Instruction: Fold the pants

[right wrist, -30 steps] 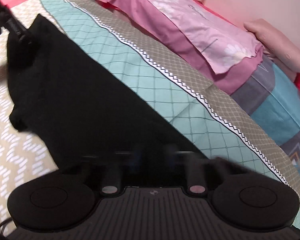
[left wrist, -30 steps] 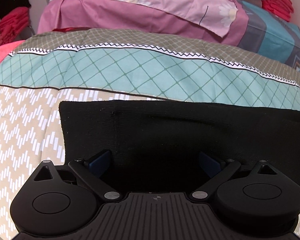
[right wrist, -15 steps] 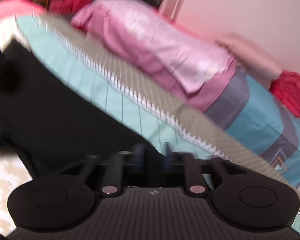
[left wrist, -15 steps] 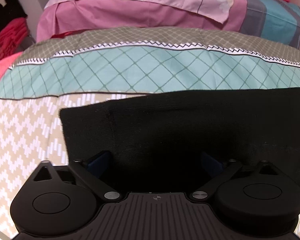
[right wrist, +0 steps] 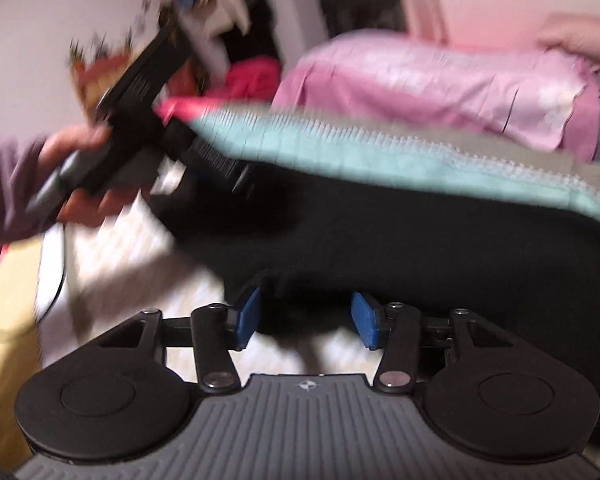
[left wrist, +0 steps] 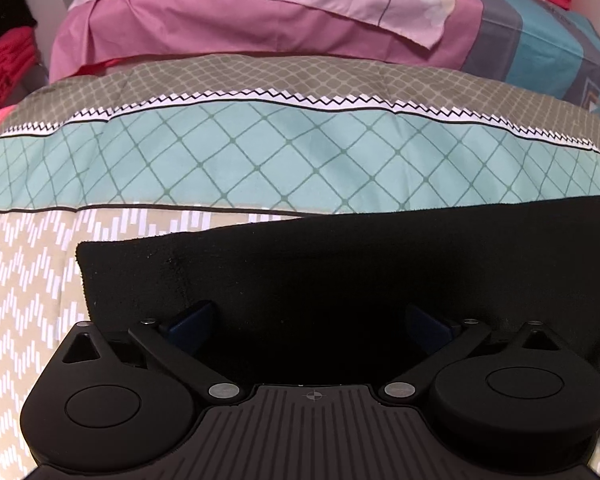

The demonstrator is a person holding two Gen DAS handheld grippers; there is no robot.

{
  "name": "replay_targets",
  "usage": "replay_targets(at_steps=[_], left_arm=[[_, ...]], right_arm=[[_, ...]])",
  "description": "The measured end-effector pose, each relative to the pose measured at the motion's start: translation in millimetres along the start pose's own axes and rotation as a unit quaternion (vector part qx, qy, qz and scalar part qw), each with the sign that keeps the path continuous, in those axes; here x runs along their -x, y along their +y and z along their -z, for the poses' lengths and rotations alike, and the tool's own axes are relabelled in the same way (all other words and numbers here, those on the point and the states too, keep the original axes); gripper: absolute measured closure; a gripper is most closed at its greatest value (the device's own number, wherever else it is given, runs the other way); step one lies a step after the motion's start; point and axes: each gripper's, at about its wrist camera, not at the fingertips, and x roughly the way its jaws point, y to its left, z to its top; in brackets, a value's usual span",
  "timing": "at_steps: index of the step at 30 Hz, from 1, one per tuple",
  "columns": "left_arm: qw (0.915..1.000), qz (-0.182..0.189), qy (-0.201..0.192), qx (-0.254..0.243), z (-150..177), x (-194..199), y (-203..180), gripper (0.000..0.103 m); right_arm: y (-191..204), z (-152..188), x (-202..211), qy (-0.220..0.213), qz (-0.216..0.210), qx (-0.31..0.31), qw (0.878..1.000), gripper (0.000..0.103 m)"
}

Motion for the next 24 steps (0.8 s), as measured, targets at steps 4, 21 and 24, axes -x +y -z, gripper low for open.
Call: replay_targets(at_steps=[4,21,24], left_arm=[[0.9999,0.012,-0.002,0.003,1,1,4,0.0],[0.9997,0.023,-0.009,0.007,4,2,7,0.0],[0.9998,0.016,-0.011,0.009,4,2,5,0.0]], right_arm=[[-25,-6,-13,-0.013,-0.054,-0.096,0.994,0.031],[-69,-21,-60,0.057,-0.245,-0.199,0.947,0.036],[-79,-17,-68,0.059,-0.206,-0.227,0.95,0.046]])
